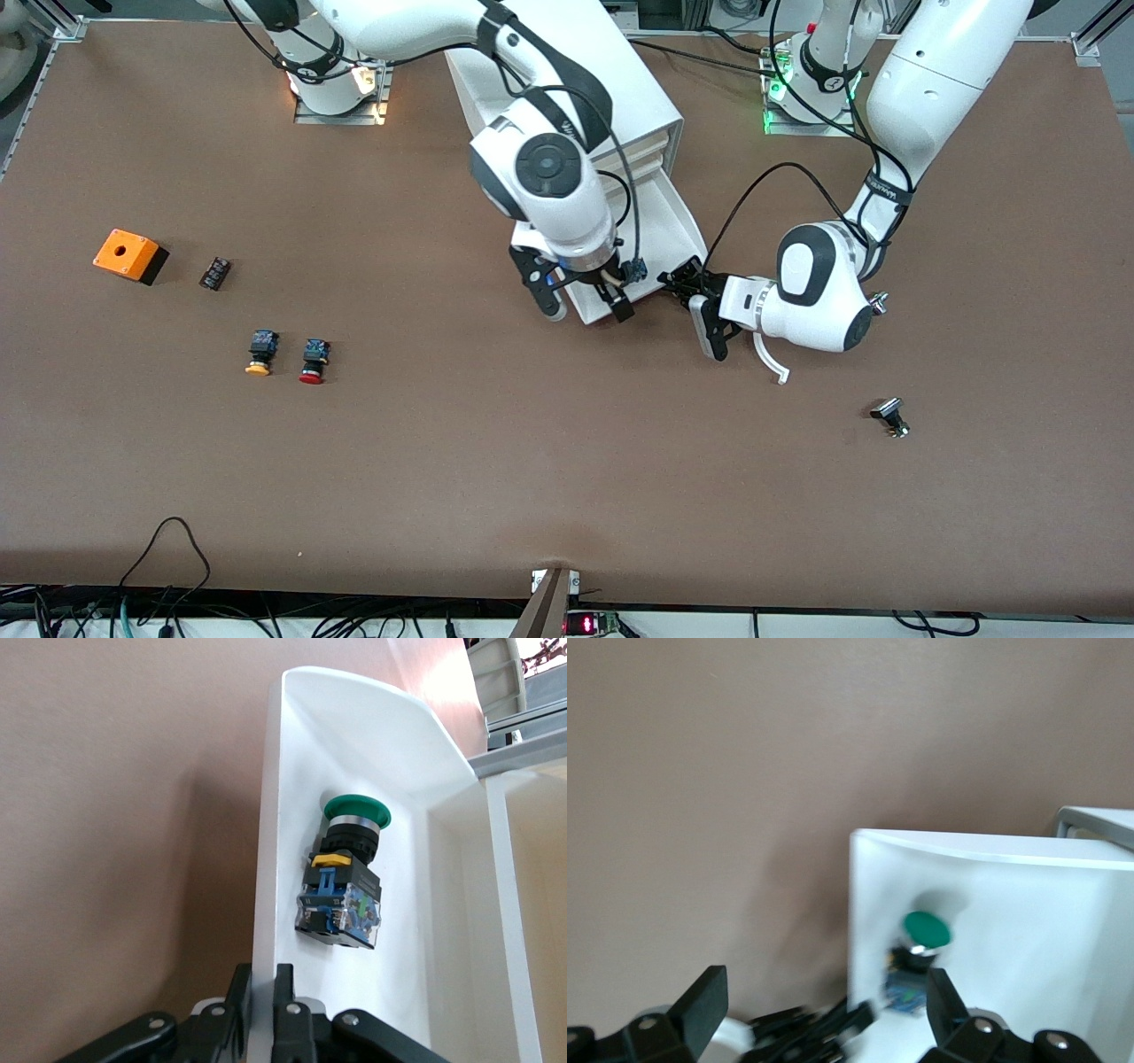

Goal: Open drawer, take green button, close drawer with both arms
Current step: 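Grasp the green button with the right gripper while the left gripper withdraws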

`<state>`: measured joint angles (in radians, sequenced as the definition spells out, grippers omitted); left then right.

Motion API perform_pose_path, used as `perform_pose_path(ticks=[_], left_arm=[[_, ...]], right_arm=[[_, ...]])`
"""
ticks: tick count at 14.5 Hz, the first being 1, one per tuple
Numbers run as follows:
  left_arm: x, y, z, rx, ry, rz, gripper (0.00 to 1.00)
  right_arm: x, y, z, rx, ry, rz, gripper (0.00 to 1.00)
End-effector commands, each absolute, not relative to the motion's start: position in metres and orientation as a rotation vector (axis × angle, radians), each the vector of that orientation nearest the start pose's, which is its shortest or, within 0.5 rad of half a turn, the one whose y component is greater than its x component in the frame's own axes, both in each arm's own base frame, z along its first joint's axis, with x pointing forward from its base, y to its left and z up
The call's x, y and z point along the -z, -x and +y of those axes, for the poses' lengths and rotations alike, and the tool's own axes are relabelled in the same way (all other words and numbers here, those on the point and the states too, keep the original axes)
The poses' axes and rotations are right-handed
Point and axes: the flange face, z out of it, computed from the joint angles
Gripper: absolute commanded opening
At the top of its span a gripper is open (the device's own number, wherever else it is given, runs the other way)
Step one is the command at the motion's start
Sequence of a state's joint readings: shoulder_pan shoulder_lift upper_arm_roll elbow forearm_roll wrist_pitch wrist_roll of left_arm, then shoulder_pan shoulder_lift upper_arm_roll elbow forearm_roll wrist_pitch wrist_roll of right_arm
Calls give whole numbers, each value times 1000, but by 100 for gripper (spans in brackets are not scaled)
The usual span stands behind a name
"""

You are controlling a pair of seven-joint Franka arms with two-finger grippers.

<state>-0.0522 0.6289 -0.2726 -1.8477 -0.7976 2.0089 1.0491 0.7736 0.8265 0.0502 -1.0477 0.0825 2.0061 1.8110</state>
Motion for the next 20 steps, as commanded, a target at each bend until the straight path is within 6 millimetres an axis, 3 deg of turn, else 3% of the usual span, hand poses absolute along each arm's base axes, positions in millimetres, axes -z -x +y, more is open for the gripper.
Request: perform_pose_path(ticks=[1,2,4,11,14,19,20], left_arm=[[-184,-584,-218,101,-2093,-932,15],[-186,-584,-216,99,-2092,-934,99],[-192,-587,-209,108,-2095,-960,100],[-254,-629,-152,205,-2092,-969,100],[-292,-641,-145,318,-2211,-954,100],[-361,-653,-135,469,-2504,-872,100],[-375,-652,-136,498,-2570,-825,100]], right_arm=[[-332,-519,576,-71,2665,1481,99],[-329,-513,580,-74,2676,1473,99],[-317,-491,597,-83,2702,1459,99],[-289,-498,608,-53,2574,1526,99],[-278,-503,611,-41,2500,1541,99],[-271,-492,618,-57,2514,1556,99],[-271,-492,618,-58,2514,1554,94]])
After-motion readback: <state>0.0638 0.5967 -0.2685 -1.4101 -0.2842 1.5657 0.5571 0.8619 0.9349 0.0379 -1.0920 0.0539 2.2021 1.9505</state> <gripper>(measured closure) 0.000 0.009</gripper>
